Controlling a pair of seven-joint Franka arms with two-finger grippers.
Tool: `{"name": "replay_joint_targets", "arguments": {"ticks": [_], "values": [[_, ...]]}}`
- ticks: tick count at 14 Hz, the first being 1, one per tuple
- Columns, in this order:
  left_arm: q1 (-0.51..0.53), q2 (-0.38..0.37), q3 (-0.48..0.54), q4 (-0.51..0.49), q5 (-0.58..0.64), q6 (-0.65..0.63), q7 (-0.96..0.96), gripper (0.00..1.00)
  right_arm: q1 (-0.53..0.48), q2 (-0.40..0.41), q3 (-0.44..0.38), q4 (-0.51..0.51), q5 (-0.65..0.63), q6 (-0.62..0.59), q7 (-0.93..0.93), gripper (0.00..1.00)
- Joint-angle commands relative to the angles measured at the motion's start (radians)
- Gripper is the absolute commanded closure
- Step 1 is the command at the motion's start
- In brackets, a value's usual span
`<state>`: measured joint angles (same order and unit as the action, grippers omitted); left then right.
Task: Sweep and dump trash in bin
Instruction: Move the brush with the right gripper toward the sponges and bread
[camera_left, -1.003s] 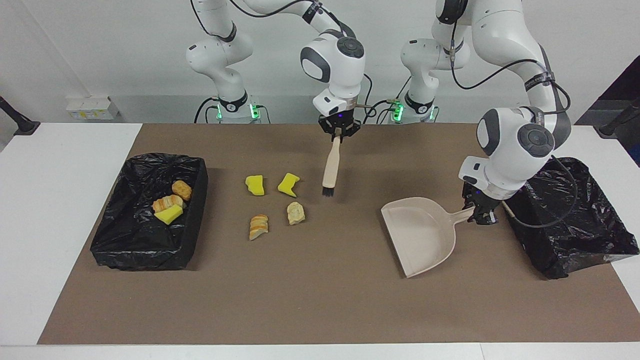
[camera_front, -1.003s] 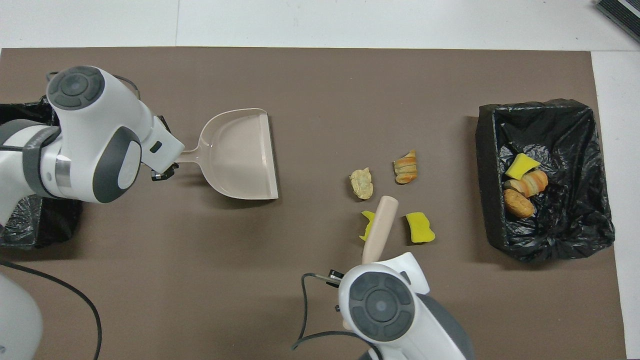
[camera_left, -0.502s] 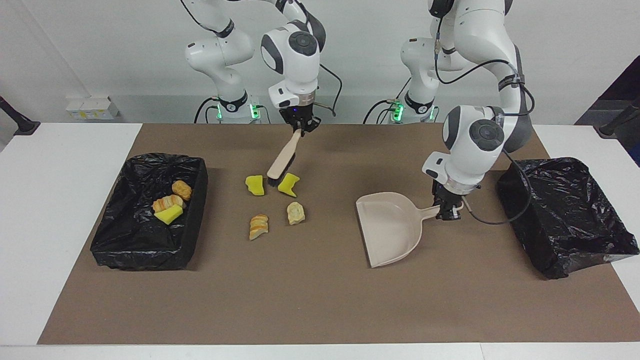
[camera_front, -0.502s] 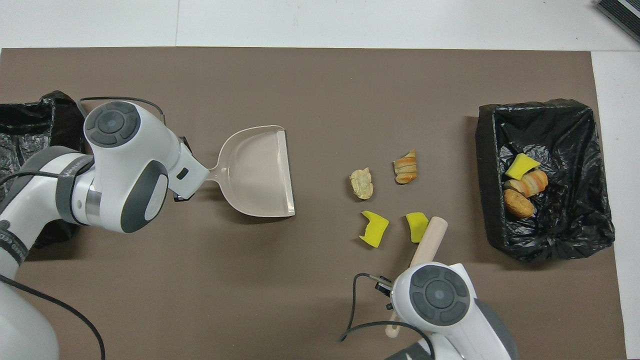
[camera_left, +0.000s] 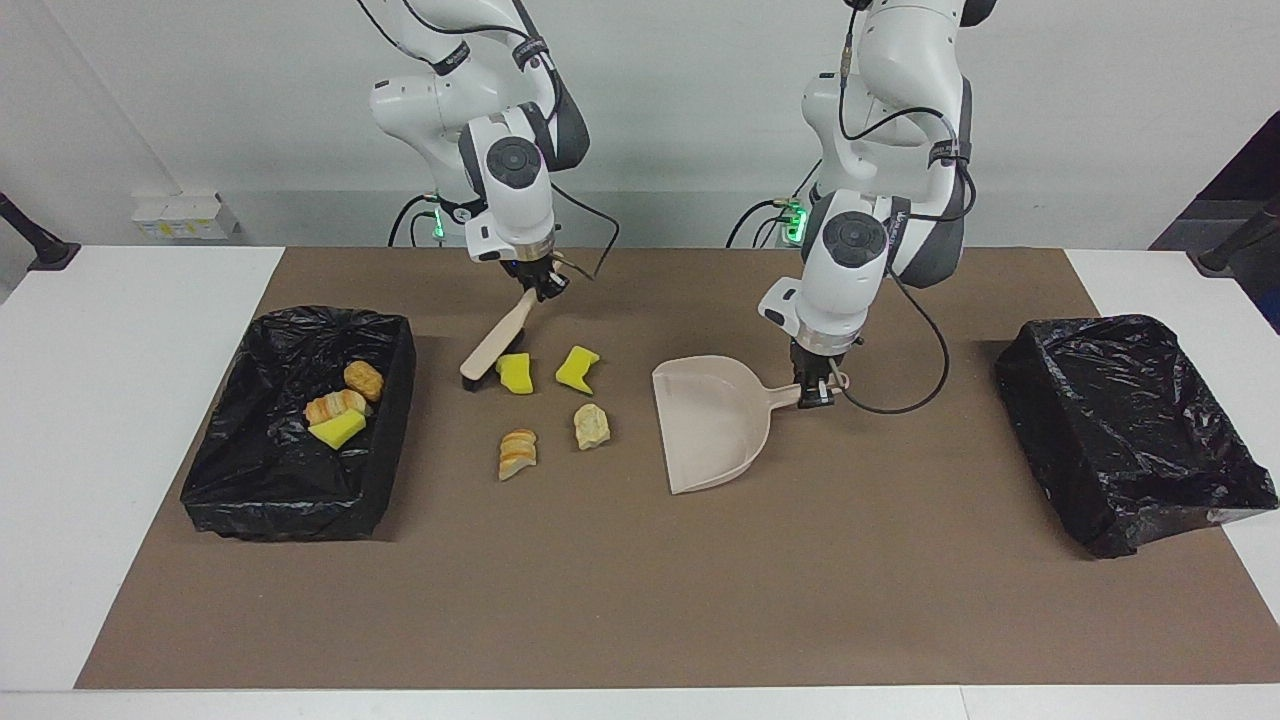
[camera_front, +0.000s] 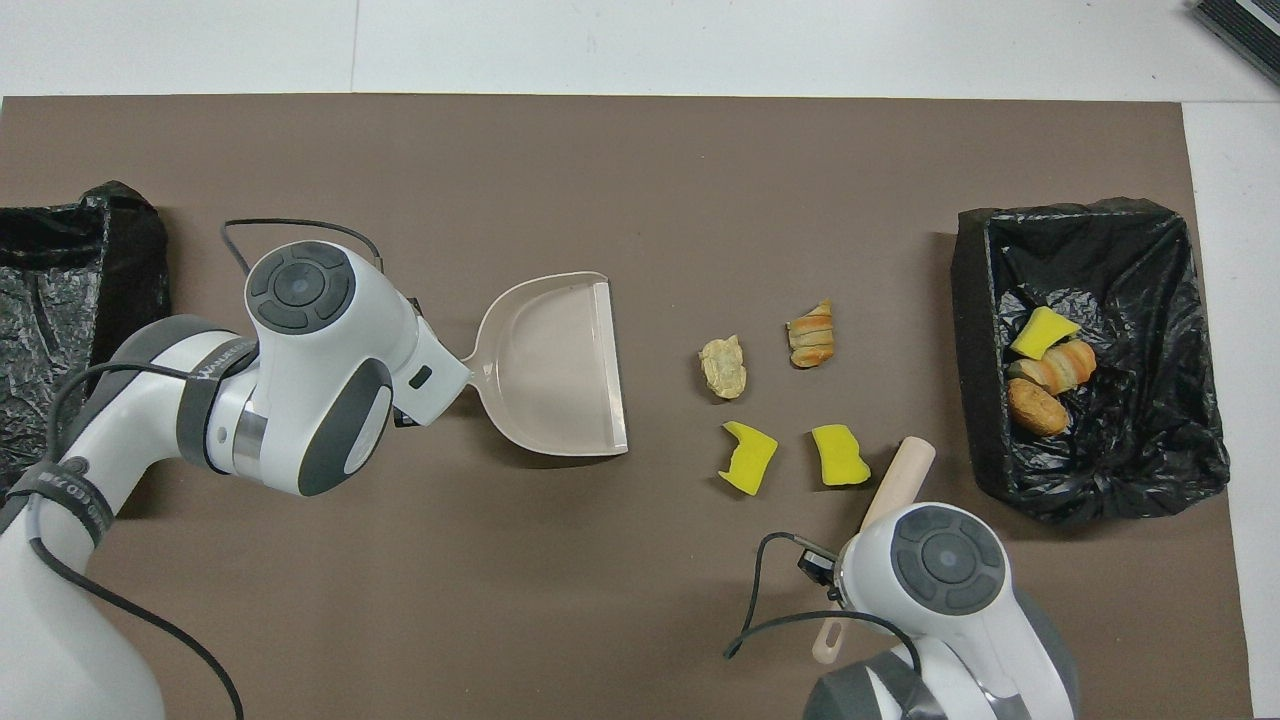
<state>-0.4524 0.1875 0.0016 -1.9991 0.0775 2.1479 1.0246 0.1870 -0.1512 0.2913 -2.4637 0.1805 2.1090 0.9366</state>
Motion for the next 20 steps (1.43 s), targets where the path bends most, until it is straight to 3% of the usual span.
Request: {"name": "replay_joint_targets", "arguments": {"ticks": [1,5,11,15,20], "values": [[-0.06,-0.051,0.017,-0.059,0.044,0.004,-0.083,1.0,0.023,0.108,0.005,0.133,0.094,-0.001,-0.029,1.0],[-0.069,-0.06,0.014,-0.075,0.044,0.015,-0.098,1.0,0.159,0.238,0.005,0.258,0.139,0.066,0.053,1.0],[-0.06,-0.06,0.012,-0.089,0.044,0.07,-0.087,1.0,0.31,0.223,0.008,0.285,0.152,0.091,0.036,1.0],[-0.037,-0.054,0.012,-0.09,0.042,0.102,-0.081,1.0,0.313,0.22,0.005,0.317,0.132,0.074,-0.093,1.0],[-0.008,-0.049,0.011,-0.089,0.034,0.115,-0.081,1.0,0.307,0.243,0.005,0.373,0.019,0.086,-0.127,1.0]]}}
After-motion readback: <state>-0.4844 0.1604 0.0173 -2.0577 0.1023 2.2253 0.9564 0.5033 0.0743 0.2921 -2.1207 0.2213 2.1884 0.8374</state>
